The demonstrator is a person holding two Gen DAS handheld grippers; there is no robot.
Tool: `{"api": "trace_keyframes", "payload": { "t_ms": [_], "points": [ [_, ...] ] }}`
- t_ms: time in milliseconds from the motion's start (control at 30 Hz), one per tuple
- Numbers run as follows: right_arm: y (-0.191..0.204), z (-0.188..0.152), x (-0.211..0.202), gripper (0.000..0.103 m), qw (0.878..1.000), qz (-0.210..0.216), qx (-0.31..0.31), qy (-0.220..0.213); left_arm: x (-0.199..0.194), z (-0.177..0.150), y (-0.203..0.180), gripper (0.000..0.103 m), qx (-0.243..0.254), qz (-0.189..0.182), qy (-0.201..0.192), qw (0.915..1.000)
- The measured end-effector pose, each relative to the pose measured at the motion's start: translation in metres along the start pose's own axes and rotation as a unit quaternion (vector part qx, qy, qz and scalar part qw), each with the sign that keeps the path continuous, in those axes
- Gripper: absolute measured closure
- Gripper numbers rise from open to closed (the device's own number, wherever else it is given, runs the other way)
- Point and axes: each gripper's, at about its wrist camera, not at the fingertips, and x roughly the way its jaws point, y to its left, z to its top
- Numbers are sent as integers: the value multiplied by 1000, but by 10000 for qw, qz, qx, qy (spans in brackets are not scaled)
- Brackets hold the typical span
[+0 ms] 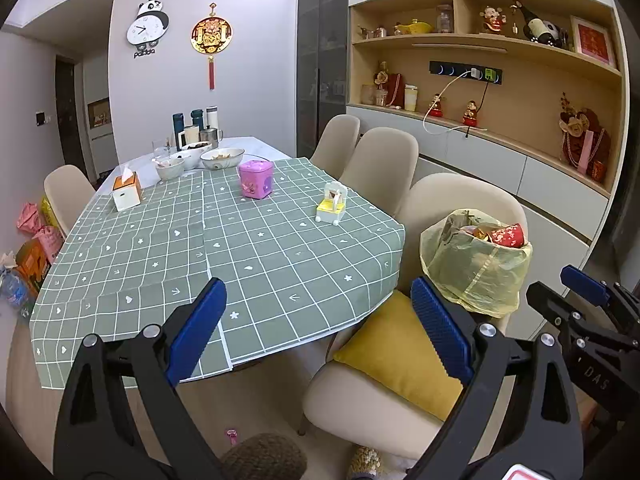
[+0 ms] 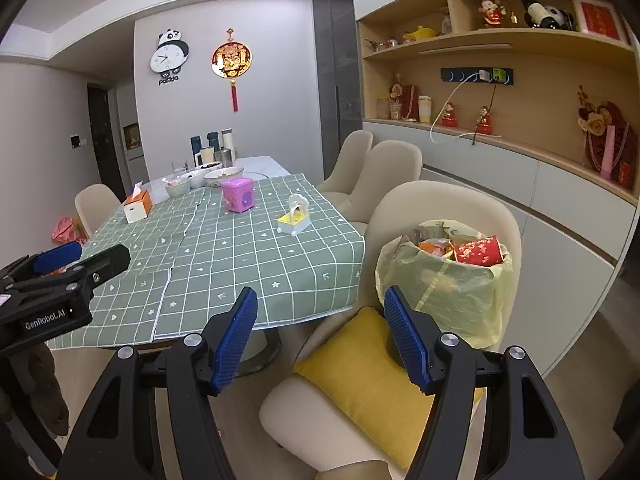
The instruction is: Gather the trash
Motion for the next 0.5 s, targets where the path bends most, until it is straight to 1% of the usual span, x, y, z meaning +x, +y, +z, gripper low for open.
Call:
{"api": "trace_keyframes", "payload": {
  "t_ms": [500],
  "points": [
    [-2,-1,0,41,9998,-164,117,47,8,0,-4,14,85,-181,34,9998]
  ]
}}
